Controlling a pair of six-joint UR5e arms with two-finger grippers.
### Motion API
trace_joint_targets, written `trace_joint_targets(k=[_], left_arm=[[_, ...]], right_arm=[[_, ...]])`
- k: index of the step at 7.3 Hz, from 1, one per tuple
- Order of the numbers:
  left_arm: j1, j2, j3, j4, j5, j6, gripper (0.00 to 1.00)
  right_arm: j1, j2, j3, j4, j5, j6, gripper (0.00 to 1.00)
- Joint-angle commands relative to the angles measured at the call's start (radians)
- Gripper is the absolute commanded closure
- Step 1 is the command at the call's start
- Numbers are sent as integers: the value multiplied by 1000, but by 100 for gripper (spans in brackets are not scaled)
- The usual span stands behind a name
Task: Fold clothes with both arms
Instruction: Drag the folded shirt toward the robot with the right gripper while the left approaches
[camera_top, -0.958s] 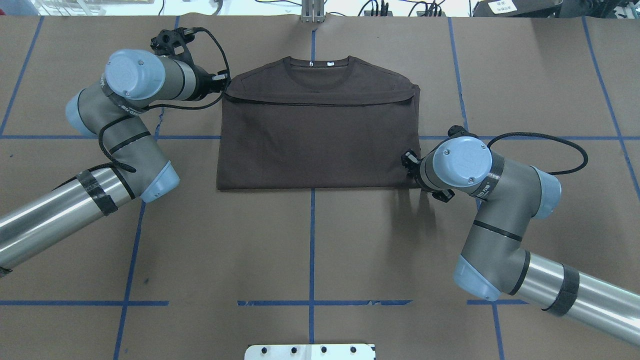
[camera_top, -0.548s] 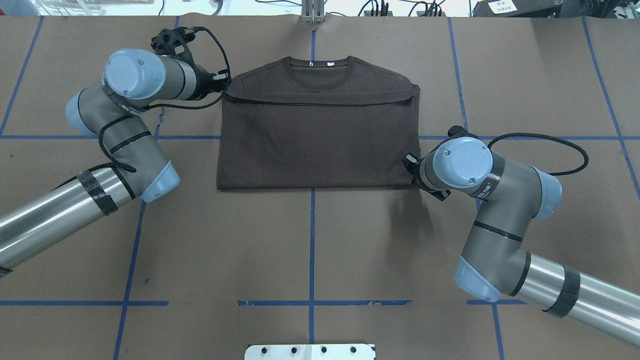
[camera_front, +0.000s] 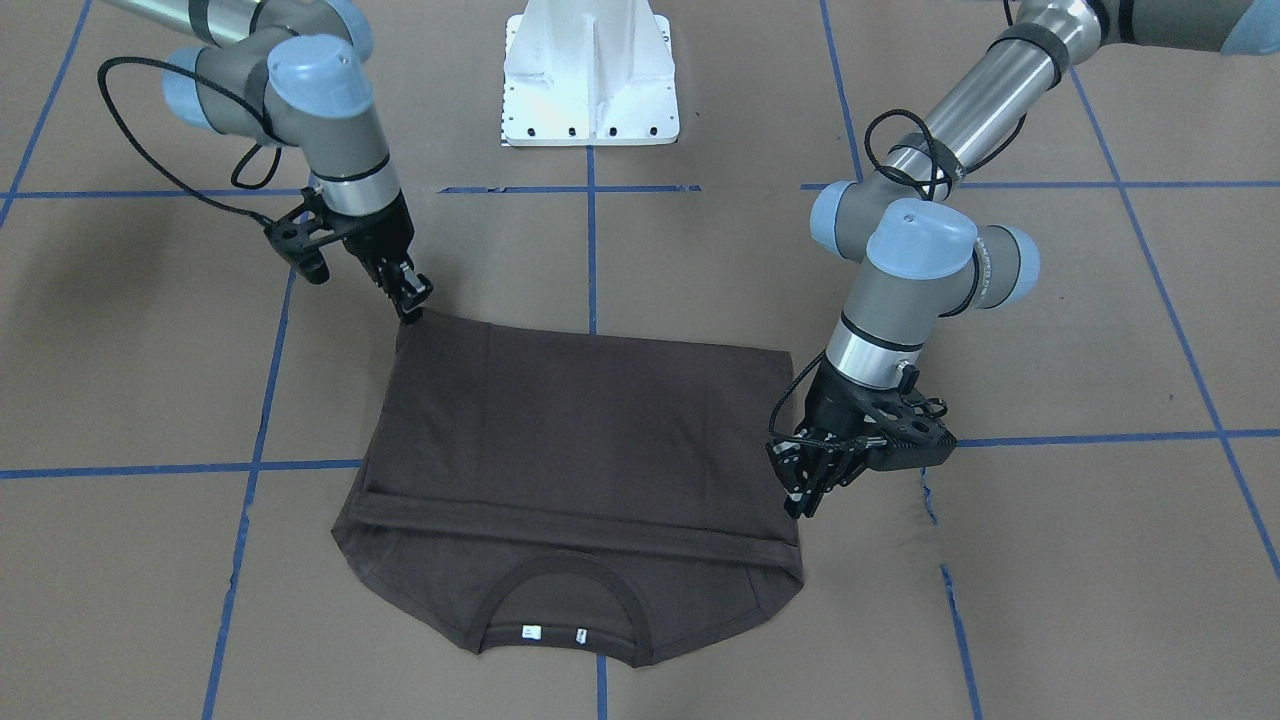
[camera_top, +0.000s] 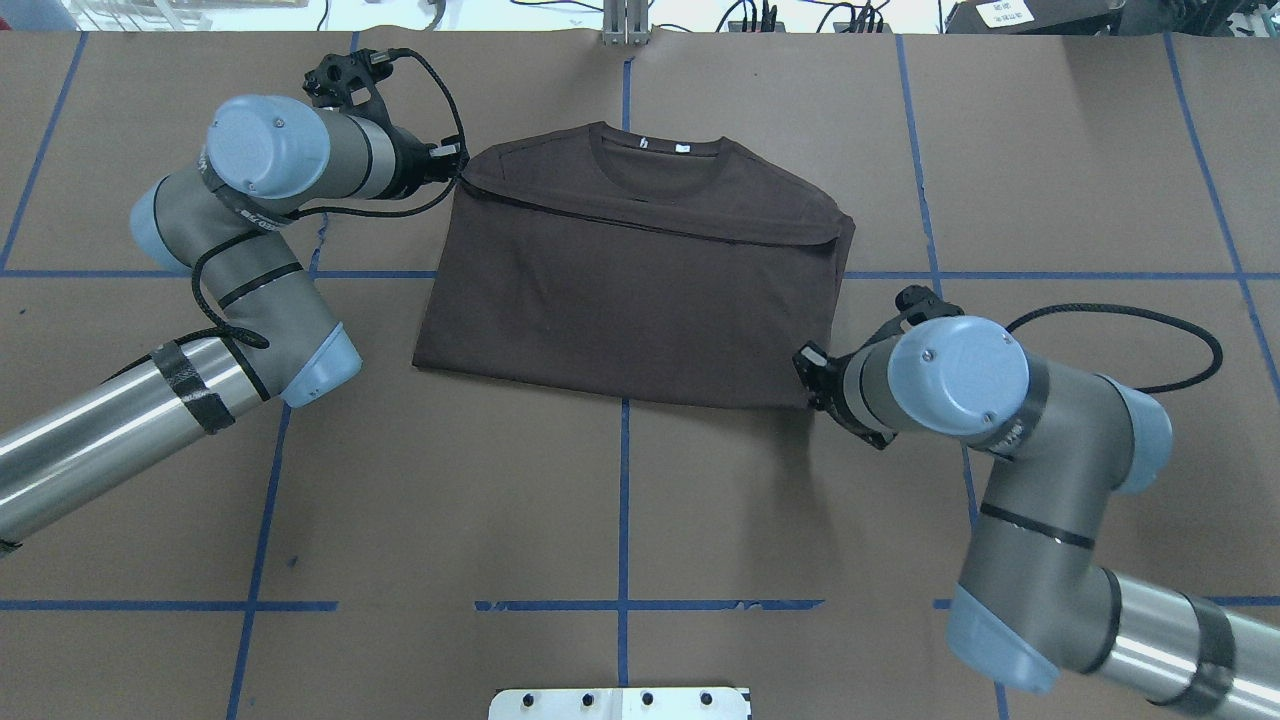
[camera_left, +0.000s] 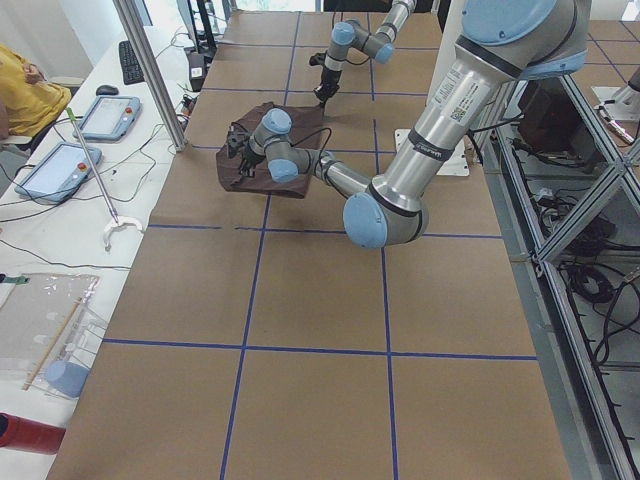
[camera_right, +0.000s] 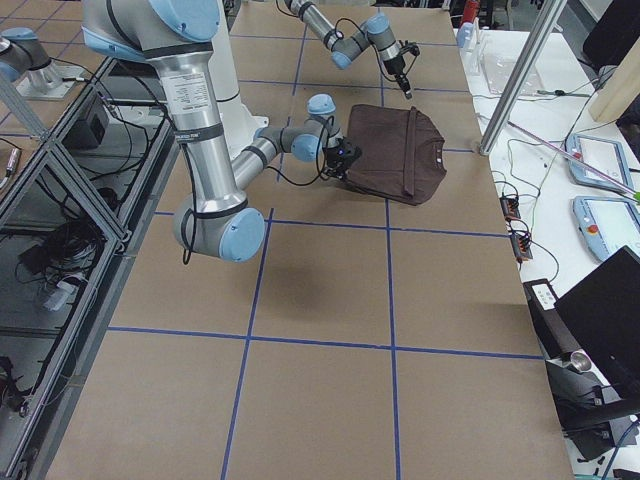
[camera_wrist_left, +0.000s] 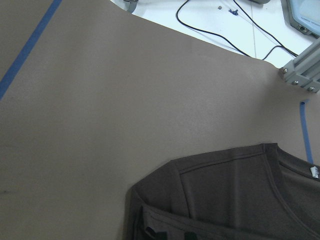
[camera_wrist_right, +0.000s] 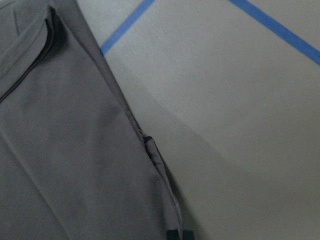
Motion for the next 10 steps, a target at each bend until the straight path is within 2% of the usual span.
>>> trace_joint_targets(k=[1, 2, 3, 4, 5, 6, 7, 8, 9, 10], left_arm=[[3, 23, -50, 2, -2, -12, 76], [11, 69, -131, 2, -34, -12, 76], [12, 112, -196, 0, -131, -9, 66], [20, 115, -213, -5, -200, -13, 47], [67, 130, -267, 0, -200, -54, 44], [124, 161, -323, 3, -200, -125, 16], [150, 166, -372, 102, -209, -256, 19], [214, 173, -422, 203, -177, -269, 22], [248, 221, -471, 237, -134, -277, 24], [275, 277, -501, 253, -129, -285, 24]], right_arm=[[-240, -138, 336, -226, 24, 18, 100], [-353, -136, 369, -306, 35, 51, 100], [-438, -141, 393, -322, 35, 79, 100], [-515, -144, 400, -321, 27, 98, 100], [-562, -147, 400, -322, 6, 172, 1], [-558, -146, 400, -321, -26, 187, 0], [-487, -144, 400, -321, -25, 184, 0], [-383, -141, 403, -321, -17, 178, 0], [-295, -135, 397, -317, -22, 173, 0], [-200, -108, 357, -313, -28, 102, 0]])
